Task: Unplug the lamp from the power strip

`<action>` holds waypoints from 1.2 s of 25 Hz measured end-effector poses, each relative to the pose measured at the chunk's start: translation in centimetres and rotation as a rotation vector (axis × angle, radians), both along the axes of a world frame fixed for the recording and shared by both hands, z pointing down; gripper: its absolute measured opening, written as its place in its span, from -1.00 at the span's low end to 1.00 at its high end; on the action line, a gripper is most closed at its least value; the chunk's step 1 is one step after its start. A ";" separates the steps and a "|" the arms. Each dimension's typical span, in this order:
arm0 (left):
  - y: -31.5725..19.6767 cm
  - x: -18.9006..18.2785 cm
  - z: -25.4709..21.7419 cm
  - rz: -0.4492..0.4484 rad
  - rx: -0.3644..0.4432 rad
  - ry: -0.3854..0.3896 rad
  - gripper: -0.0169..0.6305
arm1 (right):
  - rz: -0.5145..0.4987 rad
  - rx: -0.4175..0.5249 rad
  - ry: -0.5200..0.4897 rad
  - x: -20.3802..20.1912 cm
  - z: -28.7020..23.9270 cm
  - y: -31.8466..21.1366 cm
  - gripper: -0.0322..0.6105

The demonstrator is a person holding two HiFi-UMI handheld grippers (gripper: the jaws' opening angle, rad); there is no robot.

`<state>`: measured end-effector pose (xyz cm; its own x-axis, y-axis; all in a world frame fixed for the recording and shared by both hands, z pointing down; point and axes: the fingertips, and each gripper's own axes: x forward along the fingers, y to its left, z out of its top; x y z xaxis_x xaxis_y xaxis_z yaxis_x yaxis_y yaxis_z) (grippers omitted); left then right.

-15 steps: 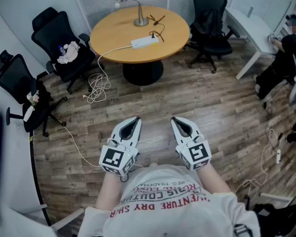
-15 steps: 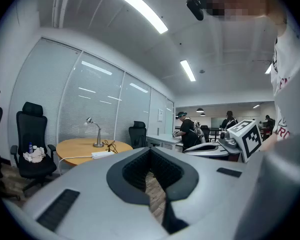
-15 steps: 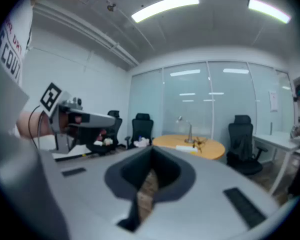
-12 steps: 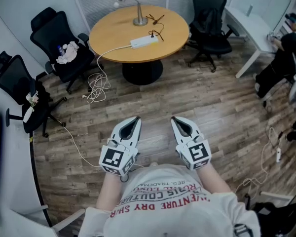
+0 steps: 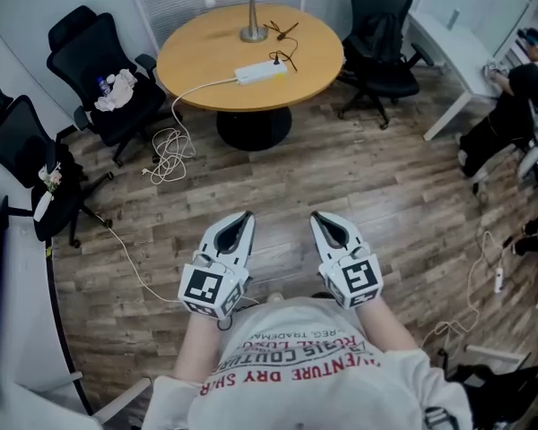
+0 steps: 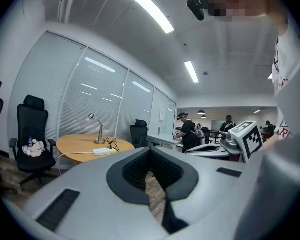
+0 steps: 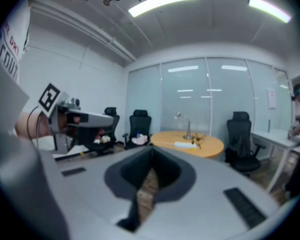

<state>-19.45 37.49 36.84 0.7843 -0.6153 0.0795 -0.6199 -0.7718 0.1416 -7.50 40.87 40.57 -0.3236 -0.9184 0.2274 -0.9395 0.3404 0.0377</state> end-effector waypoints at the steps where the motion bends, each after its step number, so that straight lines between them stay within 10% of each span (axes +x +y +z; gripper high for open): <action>1: -0.3 -0.1 0.2 -0.004 -0.007 0.003 -0.85 | -0.005 -0.001 0.005 -0.2 0.1 -0.2 -0.81; 18: -7.6 3.0 3.0 -0.156 -0.037 -0.026 -0.86 | -0.158 -0.028 0.029 3.5 3.0 -9.2 -0.80; 30: -19.5 15.3 2.3 -0.288 -0.027 -0.062 -0.86 | -0.280 -0.024 0.021 16.9 2.1 -23.3 -0.80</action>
<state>-4.14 17.95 39.10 0.5710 -0.8088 0.1410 -0.8208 -0.5594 0.1152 9.39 17.60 42.69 -0.5588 -0.7884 0.2573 -0.8081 0.5873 0.0446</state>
